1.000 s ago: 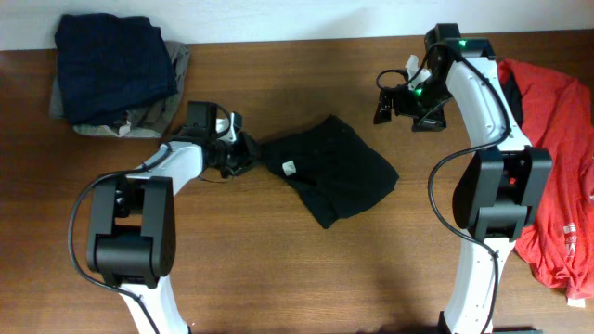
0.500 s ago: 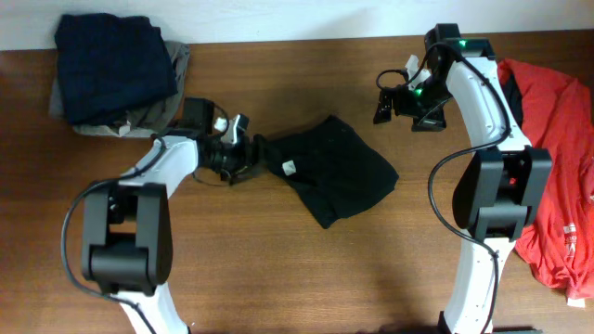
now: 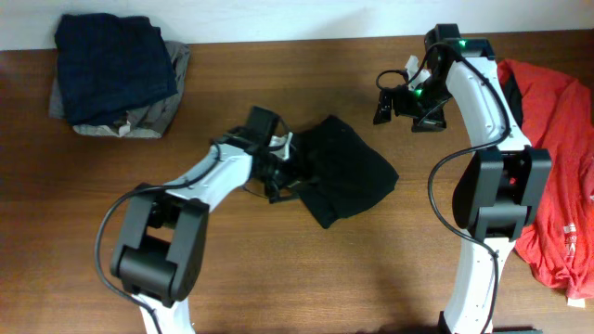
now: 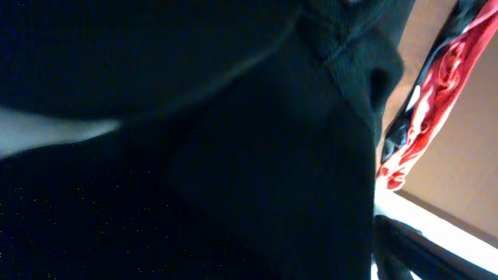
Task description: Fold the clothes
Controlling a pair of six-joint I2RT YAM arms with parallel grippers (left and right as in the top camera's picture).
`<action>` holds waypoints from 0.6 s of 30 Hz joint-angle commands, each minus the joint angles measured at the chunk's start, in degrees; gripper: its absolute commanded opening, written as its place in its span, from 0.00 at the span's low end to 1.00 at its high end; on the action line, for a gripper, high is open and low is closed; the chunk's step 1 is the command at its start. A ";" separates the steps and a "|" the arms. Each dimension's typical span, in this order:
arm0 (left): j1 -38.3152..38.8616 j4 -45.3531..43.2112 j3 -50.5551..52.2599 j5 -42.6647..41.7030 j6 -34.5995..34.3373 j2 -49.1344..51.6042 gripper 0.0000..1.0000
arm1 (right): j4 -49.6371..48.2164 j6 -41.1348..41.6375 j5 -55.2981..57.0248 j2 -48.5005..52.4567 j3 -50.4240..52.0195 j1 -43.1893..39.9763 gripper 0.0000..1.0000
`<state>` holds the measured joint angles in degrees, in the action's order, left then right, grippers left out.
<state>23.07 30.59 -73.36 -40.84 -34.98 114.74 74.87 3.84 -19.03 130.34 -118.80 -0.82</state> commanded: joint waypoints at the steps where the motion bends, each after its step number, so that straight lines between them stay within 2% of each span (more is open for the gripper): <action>1: 0.20 -1.25 -0.61 2.14 -3.45 2.10 0.99 | 0.50 -0.48 -0.44 0.70 0.55 0.04 0.98; 13: 1.66 -1.49 -0.61 3.76 -5.77 5.84 0.99 | 0.55 -0.46 -0.46 0.70 0.55 0.04 0.99; 15: 1.49 -1.66 -0.61 3.61 -5.77 6.43 0.93 | 0.59 -0.46 -0.46 0.70 0.55 0.07 0.99; 18: 0.74 -2.03 -0.61 3.72 -5.75 6.60 0.65 | 0.79 -0.46 -0.46 0.70 0.55 0.04 0.99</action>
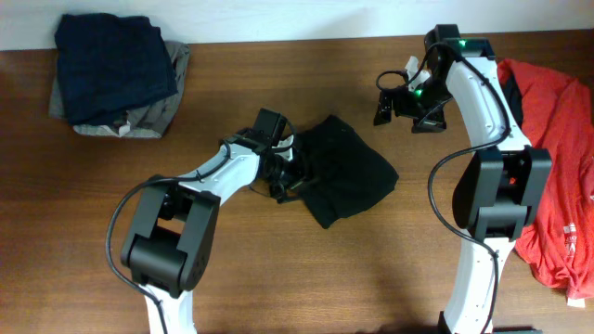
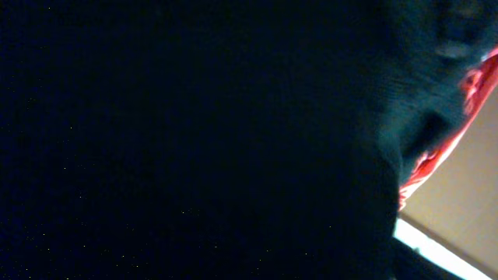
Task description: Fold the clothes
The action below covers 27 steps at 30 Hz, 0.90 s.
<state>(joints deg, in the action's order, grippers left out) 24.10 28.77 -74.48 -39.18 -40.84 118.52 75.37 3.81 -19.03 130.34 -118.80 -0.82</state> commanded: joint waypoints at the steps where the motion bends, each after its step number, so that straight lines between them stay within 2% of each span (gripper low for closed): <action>1: -0.61 -0.37 0.48 2.16 0.11 2.82 0.57 | 0.31 -0.44 -0.46 0.70 0.55 0.04 0.99; 5: -1.95 -0.52 0.48 2.14 0.42 2.82 0.22 | 0.26 -0.42 -0.46 0.70 0.55 0.04 0.99; 7: -3.02 -0.55 0.48 2.43 1.05 2.82 0.09 | 0.26 -0.44 -0.46 0.70 0.55 0.04 0.99; 10: -5.14 -0.70 0.48 2.80 3.48 2.82 0.08 | 0.28 -0.42 -0.48 0.70 0.55 0.07 0.99; 12: -6.97 -0.98 0.48 2.86 4.79 2.82 0.01 | 0.31 -0.42 -0.48 0.70 0.52 0.07 0.99; 13: -7.96 -1.20 0.48 3.21 5.88 2.82 0.01 | 0.28 -0.42 -0.48 0.70 0.55 0.07 0.99; 18: -13.33 -3.74 0.48 3.23 16.92 2.82 0.01 | 0.20 -0.39 -1.31 0.70 0.55 0.07 0.99; 22: -17.27 -3.89 0.39 2.95 22.38 2.82 0.01 | -0.22 -0.42 -4.83 0.70 0.52 0.09 0.99; 27: -19.69 1.20 -1.07 2.86 33.53 2.82 0.01 | -1.33 -0.44 -8.52 0.70 0.52 0.24 0.99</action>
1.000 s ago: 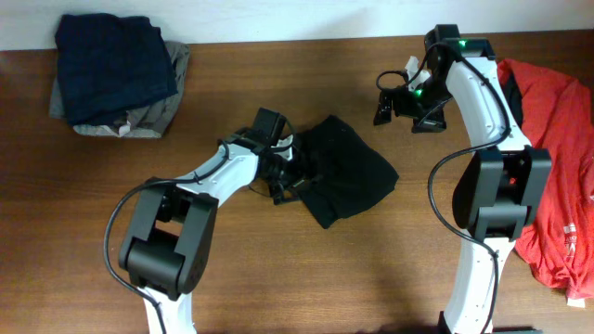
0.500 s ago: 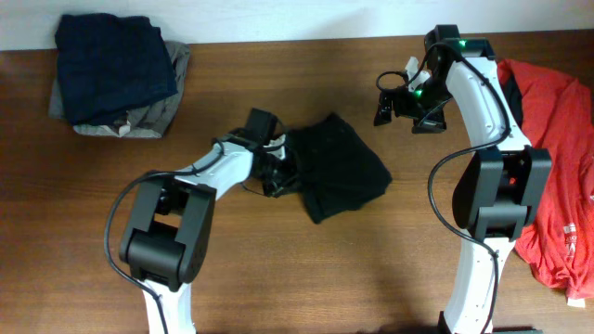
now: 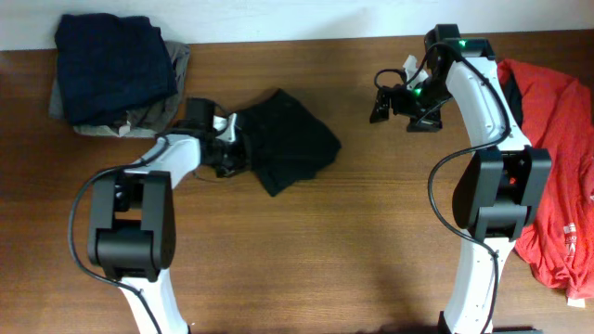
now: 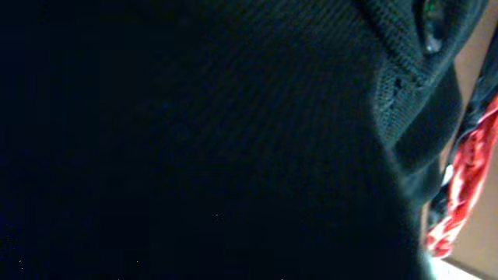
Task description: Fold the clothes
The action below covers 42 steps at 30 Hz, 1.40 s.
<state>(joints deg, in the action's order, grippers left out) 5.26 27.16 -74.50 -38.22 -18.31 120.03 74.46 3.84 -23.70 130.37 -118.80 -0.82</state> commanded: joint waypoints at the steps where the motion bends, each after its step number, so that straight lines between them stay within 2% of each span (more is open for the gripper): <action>1: -0.94 4.96 -1.68 2.12 13.20 1.31 0.01 | -0.61 -0.46 -4.17 0.68 0.52 0.39 0.99; 4: -0.74 12.26 -4.07 2.60 20.90 1.31 0.01 | -1.25 -0.46 -4.17 0.68 0.52 0.98 0.99; 9: 0.70 23.50 -7.56 10.47 29.97 1.31 0.01 | -2.23 -0.44 -4.20 0.68 0.52 2.49 0.99; 12: 1.79 29.16 -9.18 20.96 30.32 1.31 0.01 | -2.60 -0.46 -4.17 0.68 0.52 3.85 0.99; 16: 1.66 30.99 -10.67 35.89 20.87 1.31 0.06 | -3.39 -0.44 -4.17 0.68 0.52 5.77 0.99; 17: 1.46 30.95 -11.06 37.29 19.87 1.31 0.12 | -3.50 -0.44 -4.17 0.68 0.52 6.14 0.99; 18: 1.27 30.75 -11.50 38.32 18.95 1.31 0.35 | -3.61 -0.44 -4.17 0.68 0.52 6.60 0.99; 20: 0.96 30.56 -12.55 38.53 18.97 1.31 0.65 | -3.63 -0.44 -4.17 0.68 0.52 7.65 0.99; 21: 0.96 30.56 -13.27 38.60 18.95 1.31 0.87 | -3.61 -0.42 -4.17 0.68 0.52 8.09 0.99; 22: 0.96 30.56 -13.90 38.66 18.95 1.31 0.99 | -3.61 -0.39 -4.20 0.68 0.52 8.57 0.99; 28: 0.98 32.02 -19.69 38.69 15.58 1.31 0.99 | -3.61 5.38 -4.20 0.68 0.52 11.23 0.99; 35: 0.96 38.51 -28.35 41.48 9.64 1.29 0.99 | -3.41 8.74 -4.17 0.68 0.52 12.72 0.99; 42: 0.96 41.13 -30.40 41.66 9.33 1.31 0.99 | -2.67 8.70 -4.39 0.68 0.55 13.22 0.99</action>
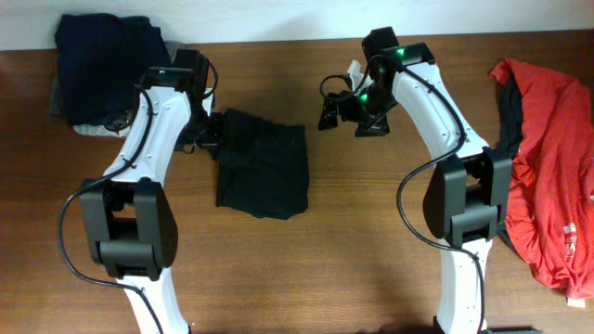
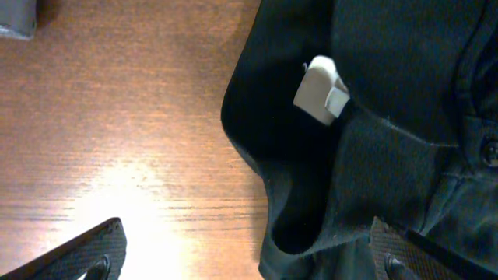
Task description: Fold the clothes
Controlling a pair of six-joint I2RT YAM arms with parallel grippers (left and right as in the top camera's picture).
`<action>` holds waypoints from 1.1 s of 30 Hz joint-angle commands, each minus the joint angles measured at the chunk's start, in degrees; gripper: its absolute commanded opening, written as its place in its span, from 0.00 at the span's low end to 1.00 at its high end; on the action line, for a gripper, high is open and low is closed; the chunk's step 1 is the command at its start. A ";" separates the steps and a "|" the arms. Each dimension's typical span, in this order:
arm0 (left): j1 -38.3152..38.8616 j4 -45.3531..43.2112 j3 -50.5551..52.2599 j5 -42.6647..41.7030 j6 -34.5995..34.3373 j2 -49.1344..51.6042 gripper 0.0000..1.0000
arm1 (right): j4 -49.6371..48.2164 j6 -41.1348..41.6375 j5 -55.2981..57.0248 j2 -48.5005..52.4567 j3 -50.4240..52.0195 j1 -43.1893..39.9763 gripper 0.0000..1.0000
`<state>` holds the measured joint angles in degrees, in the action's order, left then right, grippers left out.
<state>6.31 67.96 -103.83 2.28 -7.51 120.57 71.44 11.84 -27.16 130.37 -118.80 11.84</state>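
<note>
A black garment (image 1: 263, 164) lies on the brown table (image 1: 371, 250) as a rough rectangle, left of centre. My left gripper (image 1: 208, 130) sits at its upper left corner, open. In the left wrist view the black garment (image 2: 389, 117) shows a white tag (image 2: 322, 90) and a curled edge. My left gripper (image 2: 249, 264) straddles that edge, with one fingertip (image 2: 89, 250) over bare wood and the other over cloth. My right gripper (image 1: 330, 112) hangs above the table to the garment's right, holding nothing; its jaws are too small to read.
A stack of folded clothes (image 1: 111, 70), dark blue over grey, sits at the table's far left corner. A red garment (image 1: 548, 158) lies crumpled along the right edge. Both arm bases stand at the near side.
The black garment has shifted left and now lies flatter and squarer. My left gripper, then buried in its cloth, is open at its upper left corner. My right gripper has moved left.
At first my left gripper was at the left edge of the rumpled black garment in mid-table, with the wrist view full of dark cloth. The garment was then farther left, nearer the stack. Now it lies squared left of centre, let go.
</note>
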 commanded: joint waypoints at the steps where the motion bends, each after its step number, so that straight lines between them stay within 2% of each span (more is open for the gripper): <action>1: -0.09 0.24 -1.07 0.94 -1.46 0.76 0.99 | 0.74 0.72 -0.96 0.68 0.52 0.83 0.99; 6: -0.09 0.00 -1.05 -4.81 -0.57 0.98 0.99 | 1.05 0.70 -0.85 0.68 0.55 2.64 0.99; 19: -0.15 0.42 -1.05 -4.42 -2.25 5.03 0.93 | -0.15 0.66 -0.68 0.68 0.55 3.52 0.99; 23: -0.13 1.44 -1.05 -4.42 -2.32 5.92 0.77 | -0.20 0.66 -0.68 0.68 0.55 3.52 0.99; 26: -0.13 1.97 -1.05 -4.42 -2.34 5.99 0.44 | -0.35 0.66 -0.66 0.68 0.55 3.52 0.99; 27: -0.13 2.12 -1.05 -4.42 -2.32 5.99 0.37 | -0.37 0.66 -0.66 0.68 0.55 3.52 0.99; 29: -0.13 2.21 -1.05 -4.42 -2.32 5.99 0.30 | -0.37 0.66 -0.66 0.68 0.55 3.52 0.99; 33: -0.13 2.23 -1.05 -4.44 -2.32 5.99 0.00 | -0.37 0.66 -0.35 0.68 0.55 3.52 0.99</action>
<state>6.31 69.93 -103.94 -1.76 -10.17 126.15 71.22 12.08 -27.18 130.37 -118.80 15.22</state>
